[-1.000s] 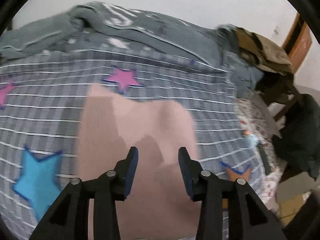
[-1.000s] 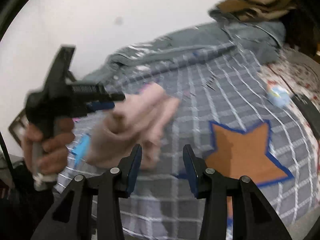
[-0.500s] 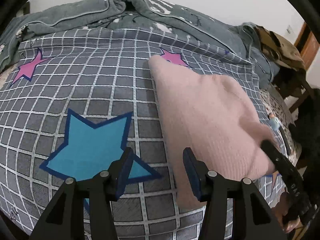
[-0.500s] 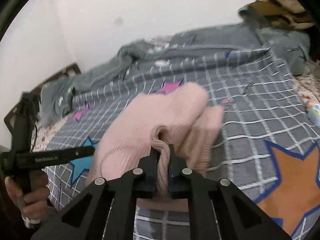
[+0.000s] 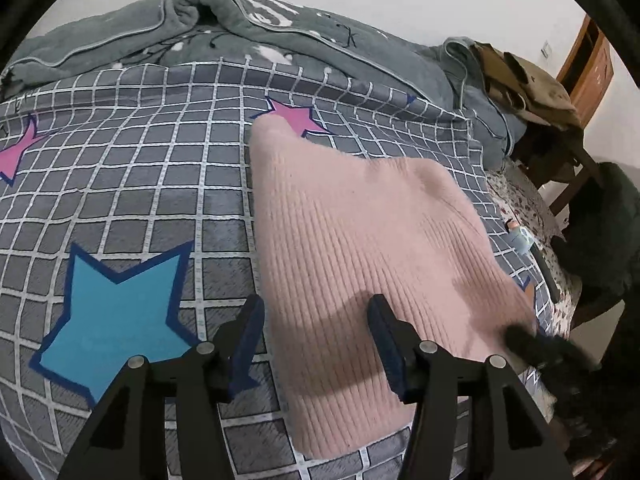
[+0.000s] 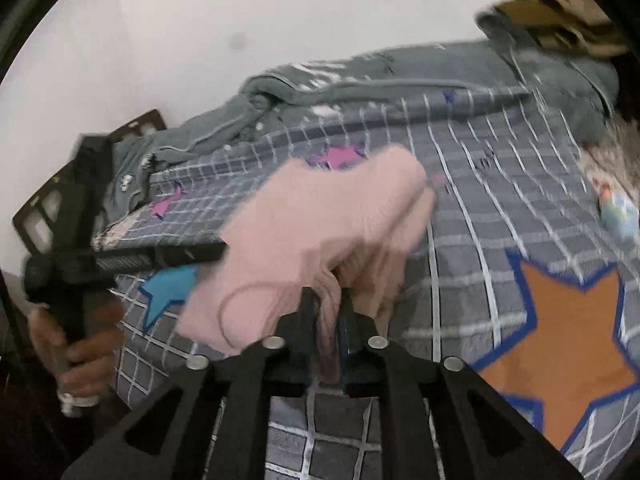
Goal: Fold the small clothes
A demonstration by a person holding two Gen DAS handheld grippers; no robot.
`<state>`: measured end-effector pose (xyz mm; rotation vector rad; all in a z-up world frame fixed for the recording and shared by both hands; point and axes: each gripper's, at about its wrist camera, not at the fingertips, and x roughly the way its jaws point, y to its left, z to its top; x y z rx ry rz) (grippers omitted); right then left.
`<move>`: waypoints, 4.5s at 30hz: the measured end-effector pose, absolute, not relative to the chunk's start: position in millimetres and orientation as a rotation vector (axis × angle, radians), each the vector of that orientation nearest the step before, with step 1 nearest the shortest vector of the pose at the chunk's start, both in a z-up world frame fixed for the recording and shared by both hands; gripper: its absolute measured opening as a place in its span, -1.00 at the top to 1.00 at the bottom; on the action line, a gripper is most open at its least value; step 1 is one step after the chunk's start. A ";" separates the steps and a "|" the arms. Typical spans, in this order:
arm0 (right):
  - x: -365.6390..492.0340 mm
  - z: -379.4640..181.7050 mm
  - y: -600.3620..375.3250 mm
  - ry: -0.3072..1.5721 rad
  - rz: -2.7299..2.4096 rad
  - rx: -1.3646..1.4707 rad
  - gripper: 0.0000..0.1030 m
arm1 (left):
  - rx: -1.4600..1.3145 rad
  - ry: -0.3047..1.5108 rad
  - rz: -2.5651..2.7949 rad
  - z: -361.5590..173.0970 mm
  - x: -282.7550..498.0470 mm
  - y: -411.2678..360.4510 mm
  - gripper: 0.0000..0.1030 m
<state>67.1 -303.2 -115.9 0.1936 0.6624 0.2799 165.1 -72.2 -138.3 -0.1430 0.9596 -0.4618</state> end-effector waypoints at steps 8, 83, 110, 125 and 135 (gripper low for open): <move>140.7 -122.7 -316.8 0.736 0.177 0.285 0.15 | -0.164 0.999 -0.516 -141.0 173.2 -70.6 -0.02; 169.9 -174.3 -339.6 0.899 0.290 0.338 -0.14 | -0.346 1.143 -0.581 -174.7 232.8 -75.1 -0.25; 229.3 -132.8 -222.1 0.825 0.453 0.389 0.42 | -0.294 0.924 -0.417 -113.4 262.3 31.0 0.31; 236.7 -152.3 -195.0 0.821 0.382 0.132 0.19 | -0.164 0.901 -0.347 -149.5 255.4 45.1 -0.03; 217.1 -134.9 -204.5 0.750 0.400 0.099 0.60 | -0.156 0.863 -0.285 -135.0 245.6 44.0 -0.07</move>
